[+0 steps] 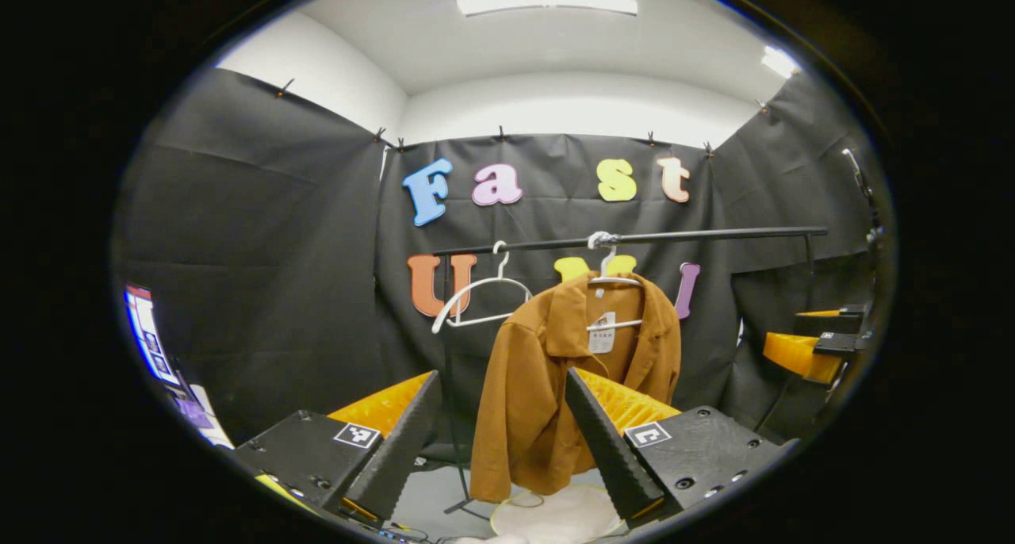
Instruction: Grasp the clothes on the hanger with both hands and then place them into the laundry hamper below.
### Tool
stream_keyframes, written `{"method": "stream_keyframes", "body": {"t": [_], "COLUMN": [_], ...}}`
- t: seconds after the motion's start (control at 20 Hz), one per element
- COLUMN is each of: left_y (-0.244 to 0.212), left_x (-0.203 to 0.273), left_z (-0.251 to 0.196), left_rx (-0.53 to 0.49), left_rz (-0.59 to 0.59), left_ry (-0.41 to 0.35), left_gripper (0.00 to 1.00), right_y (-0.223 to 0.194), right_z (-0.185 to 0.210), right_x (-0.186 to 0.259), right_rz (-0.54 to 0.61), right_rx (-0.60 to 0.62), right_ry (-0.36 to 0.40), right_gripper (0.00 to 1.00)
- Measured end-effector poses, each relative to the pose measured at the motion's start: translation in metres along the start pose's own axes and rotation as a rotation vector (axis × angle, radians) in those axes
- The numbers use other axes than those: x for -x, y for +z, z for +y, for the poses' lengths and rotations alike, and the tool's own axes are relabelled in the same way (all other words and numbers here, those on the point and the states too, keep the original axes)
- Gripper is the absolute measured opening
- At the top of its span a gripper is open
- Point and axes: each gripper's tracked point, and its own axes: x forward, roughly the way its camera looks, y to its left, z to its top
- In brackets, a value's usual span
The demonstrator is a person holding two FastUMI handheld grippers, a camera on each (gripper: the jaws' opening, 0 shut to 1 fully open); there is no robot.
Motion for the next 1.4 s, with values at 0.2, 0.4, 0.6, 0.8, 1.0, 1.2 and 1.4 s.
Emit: {"method": "stream_keyframes", "body": {"t": [0.2, 0.4, 0.6, 0.8, 1.0, 1.2, 1.4], "left_y": [-0.001, -0.002, -0.014, -0.026, -0.035, -0.045, -0.061], "left_x": [0.005, 0.003, -0.017, -0.053, -0.096, -0.143, -0.191], "left_z": [-0.001, -0.012, -0.033, -0.059, -0.078, -0.088, -0.097], "left_rx": [-0.001, 0.014, 0.033, 0.067, 0.069, 0.049, 0.073], "left_rz": [-0.002, -0.014, -0.009, -0.018, 0.001, 0.021, 0.051], "left_ry": [-0.016, -0.041, -0.064, -0.086, -0.086, -0.044, 0.015], "left_gripper": [1.0, 1.0, 1.0, 1.0, 1.0, 1.0, 1.0], "right_y": [-0.01, -0.022, -0.038, -0.043, -0.044, -0.047, -0.054], "right_z": [0.01, 0.005, 0.001, -0.007, -0.013, -0.012, -0.009], "right_x": [0.006, 0.002, -0.023, -0.073, -0.133, -0.198, -0.253], "right_rz": [0.011, 0.03, 0.044, 0.038, 0.048, 0.06, 0.093], "right_rx": [0.007, 0.026, 0.054, 0.031, -0.029, -0.043, -0.067], "right_ry": [0.006, -0.001, 0.019, 0.051, 0.085, 0.124, 0.169], "right_gripper": [1.0, 1.0, 1.0, 0.97, 1.0, 1.0, 0.98]}}
